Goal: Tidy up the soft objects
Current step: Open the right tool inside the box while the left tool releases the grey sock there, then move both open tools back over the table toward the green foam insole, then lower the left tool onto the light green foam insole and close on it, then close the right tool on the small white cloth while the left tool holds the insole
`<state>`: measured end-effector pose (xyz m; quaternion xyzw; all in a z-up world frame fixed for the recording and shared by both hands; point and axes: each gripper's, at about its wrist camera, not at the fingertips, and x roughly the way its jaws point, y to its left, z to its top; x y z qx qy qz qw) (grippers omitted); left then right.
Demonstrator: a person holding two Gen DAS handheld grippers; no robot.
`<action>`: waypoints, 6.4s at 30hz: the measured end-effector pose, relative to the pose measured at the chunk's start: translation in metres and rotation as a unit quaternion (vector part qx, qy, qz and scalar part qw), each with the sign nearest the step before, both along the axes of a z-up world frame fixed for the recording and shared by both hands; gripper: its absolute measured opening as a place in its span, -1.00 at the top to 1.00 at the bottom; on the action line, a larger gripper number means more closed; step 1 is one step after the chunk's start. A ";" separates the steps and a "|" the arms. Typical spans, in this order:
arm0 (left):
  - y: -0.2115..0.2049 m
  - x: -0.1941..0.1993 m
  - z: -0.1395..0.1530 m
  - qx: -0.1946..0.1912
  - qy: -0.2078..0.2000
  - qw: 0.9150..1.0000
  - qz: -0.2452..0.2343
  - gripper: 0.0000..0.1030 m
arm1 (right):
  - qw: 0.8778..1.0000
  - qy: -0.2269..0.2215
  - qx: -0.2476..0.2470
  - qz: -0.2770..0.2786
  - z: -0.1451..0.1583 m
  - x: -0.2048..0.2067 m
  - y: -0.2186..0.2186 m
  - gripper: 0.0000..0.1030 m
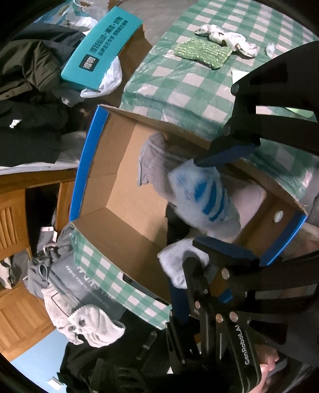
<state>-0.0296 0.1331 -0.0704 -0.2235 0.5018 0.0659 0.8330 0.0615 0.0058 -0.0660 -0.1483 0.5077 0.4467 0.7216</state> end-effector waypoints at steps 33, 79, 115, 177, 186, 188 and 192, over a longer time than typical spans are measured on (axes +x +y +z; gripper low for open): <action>-0.059 0.023 0.021 -0.004 -0.034 0.997 -0.062 -0.05 | 0.997 -0.012 0.012 -0.082 0.014 0.028 -0.081 -0.31; -0.212 0.103 -0.023 -0.012 0.034 0.981 -0.192 -0.25 | 0.966 0.027 -0.020 -0.257 -0.043 0.094 -0.282 -0.31; -0.246 0.151 -0.099 -0.038 0.105 0.973 -0.201 -0.26 | 0.955 0.071 -0.093 -0.271 -0.143 0.132 -0.305 -0.31; -0.286 0.138 -0.100 0.006 0.099 0.962 -0.253 0.97 | 0.971 0.047 -0.067 -0.226 -0.127 0.120 -0.315 -0.07; -0.276 0.143 -0.092 -0.002 0.092 0.967 -0.237 0.97 | 0.980 0.016 -0.096 -0.176 -0.140 0.113 -0.302 -0.07; -0.273 0.143 -0.089 -0.003 0.088 0.968 -0.234 0.97 | 0.980 0.014 -0.101 -0.170 -0.144 0.112 -0.299 -0.07; -0.269 0.143 -0.083 -0.003 0.083 0.970 -0.230 0.97 | 0.981 0.017 -0.107 -0.162 -0.150 0.113 -0.297 -0.07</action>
